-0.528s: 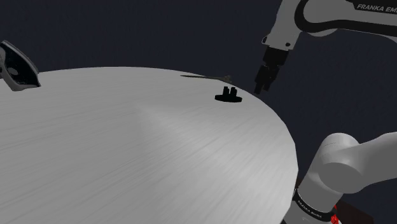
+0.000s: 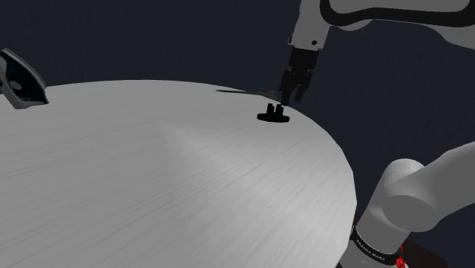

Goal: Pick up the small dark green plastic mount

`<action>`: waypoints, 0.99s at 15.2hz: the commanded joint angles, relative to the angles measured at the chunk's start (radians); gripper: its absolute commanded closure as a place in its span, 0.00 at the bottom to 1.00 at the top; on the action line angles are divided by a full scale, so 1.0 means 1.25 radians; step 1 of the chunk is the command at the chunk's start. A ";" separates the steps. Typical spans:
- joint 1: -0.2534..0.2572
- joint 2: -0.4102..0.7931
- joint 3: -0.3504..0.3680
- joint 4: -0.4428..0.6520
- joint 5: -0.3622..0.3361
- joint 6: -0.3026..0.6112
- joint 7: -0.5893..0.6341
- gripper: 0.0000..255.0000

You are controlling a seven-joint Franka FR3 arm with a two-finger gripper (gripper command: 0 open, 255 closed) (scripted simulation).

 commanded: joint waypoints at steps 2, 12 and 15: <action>0.007 0.092 0.040 0.080 0.004 -0.007 0.047 0.00; 0.010 0.102 0.052 0.008 0.006 0.068 0.060 0.00; 0.010 0.101 0.052 0.007 0.006 0.069 0.059 1.00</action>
